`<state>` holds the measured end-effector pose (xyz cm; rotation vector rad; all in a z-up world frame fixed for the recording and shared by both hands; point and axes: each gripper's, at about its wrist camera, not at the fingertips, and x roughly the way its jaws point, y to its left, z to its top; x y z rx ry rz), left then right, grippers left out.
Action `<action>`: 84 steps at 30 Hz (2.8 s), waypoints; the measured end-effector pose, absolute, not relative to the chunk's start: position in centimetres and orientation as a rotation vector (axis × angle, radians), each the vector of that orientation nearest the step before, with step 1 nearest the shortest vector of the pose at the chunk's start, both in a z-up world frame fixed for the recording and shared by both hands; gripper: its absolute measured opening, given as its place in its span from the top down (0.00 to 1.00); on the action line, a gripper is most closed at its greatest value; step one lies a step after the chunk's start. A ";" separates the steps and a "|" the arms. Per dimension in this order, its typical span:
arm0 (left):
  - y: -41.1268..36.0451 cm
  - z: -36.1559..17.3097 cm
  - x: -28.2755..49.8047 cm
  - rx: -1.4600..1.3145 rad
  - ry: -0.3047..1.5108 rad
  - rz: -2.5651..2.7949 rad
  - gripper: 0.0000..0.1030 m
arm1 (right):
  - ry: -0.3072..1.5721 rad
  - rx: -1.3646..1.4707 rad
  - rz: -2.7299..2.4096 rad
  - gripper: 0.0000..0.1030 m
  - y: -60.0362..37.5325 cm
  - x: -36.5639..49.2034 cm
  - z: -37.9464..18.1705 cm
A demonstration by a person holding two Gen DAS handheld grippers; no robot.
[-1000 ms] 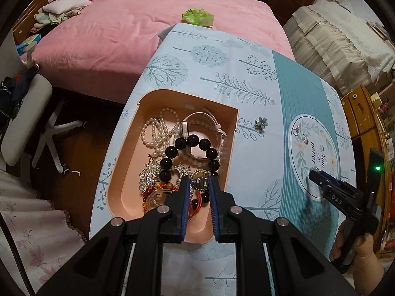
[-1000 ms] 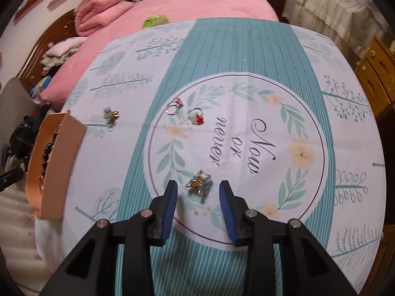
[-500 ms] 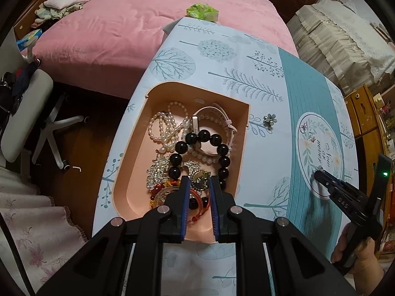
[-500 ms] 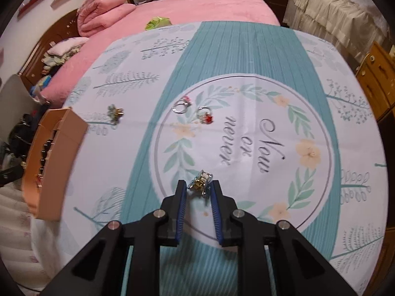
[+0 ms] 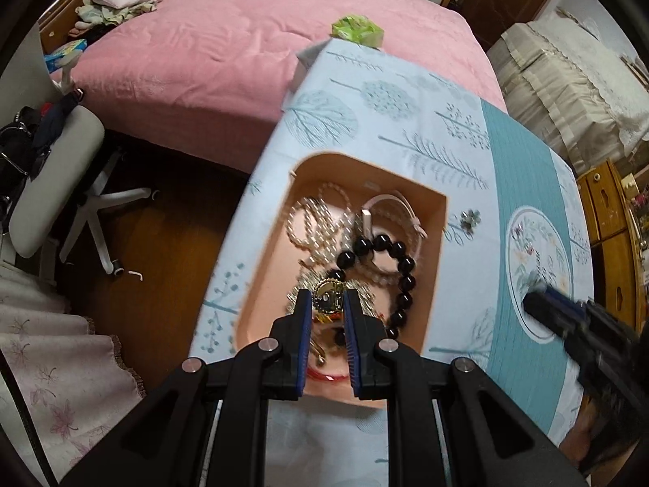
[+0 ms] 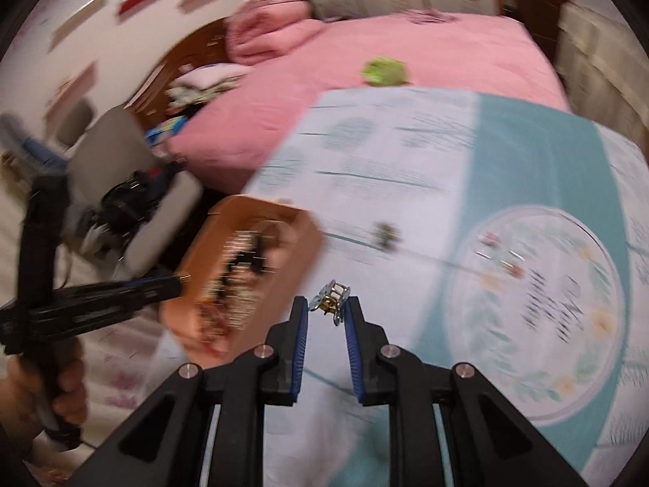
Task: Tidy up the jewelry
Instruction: 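Lower both charms into the peach box and open both tools, then withdraw both tools and reach the left tool toward the green flower charm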
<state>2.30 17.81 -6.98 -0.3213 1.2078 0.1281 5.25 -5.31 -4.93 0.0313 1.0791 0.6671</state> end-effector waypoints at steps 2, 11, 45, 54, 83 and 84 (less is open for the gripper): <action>18.3 -6.9 2.7 -0.315 1.200 0.138 0.87 | 1.073 -0.001 0.723 0.83 -3.3 4.9 -4.8; 19.4 -7.7 4.4 -0.292 1.210 0.118 0.87 | 1.109 -0.099 0.800 0.82 2.2 5.1 -6.7; 13.2 -6.1 4.7 -0.153 1.173 0.048 0.43 | 1.099 -0.142 0.629 0.71 -2.9 3.1 -6.3; 7.9 -4.8 4.6 -0.041 1.114 -0.029 0.43 | 1.099 -0.104 0.503 0.71 -7.9 2.6 -6.1; 0.2 -9.8 12.9 0.165 1.200 -0.232 0.35 | 1.121 0.060 0.310 0.71 -18.4 8.0 -8.6; 0.2 -9.9 13.3 0.166 1.202 -0.240 0.35 | 1.120 0.057 0.312 0.71 -18.4 8.5 -8.7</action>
